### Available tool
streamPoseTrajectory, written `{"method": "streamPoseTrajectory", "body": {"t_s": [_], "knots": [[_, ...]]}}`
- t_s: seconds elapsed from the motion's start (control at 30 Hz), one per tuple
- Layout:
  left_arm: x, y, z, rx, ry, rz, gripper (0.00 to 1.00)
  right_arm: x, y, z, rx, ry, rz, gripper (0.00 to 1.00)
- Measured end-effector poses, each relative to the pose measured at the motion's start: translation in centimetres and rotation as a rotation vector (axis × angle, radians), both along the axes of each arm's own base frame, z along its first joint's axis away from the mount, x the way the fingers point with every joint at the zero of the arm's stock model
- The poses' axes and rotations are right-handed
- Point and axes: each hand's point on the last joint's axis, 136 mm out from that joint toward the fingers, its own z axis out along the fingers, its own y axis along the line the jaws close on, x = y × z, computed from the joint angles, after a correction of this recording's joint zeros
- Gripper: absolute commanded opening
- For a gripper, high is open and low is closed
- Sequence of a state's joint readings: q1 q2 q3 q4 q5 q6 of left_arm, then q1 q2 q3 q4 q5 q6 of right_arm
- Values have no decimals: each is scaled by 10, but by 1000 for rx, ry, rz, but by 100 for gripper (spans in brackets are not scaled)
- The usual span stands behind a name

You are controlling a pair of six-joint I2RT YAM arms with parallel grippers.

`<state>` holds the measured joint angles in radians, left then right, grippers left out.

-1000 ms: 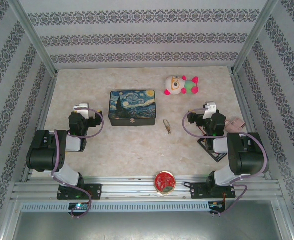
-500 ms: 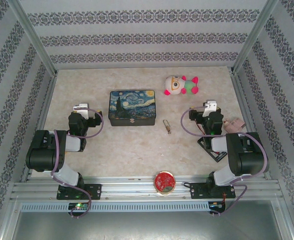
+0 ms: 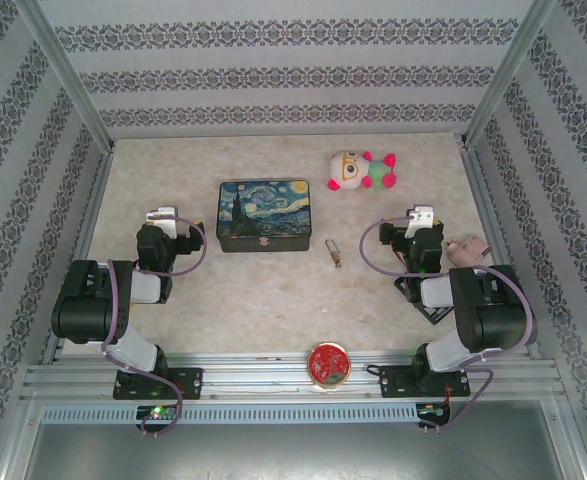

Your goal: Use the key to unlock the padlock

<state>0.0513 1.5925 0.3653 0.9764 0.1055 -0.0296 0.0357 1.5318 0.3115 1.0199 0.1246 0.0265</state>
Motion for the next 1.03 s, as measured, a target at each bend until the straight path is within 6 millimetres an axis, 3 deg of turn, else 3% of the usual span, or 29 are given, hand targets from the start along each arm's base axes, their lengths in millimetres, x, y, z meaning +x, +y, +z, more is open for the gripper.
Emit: {"method": "streamPoseTrajectory", "body": {"t_s": [0.47, 1.03], "knots": [[0, -1, 0, -1, 0, -4, 99, -3, -18, -1, 3, 2, -109, 98], [0, -1, 0, -2, 0, -6, 99, -3, -21, -1, 12, 0, -131, 98]]}}
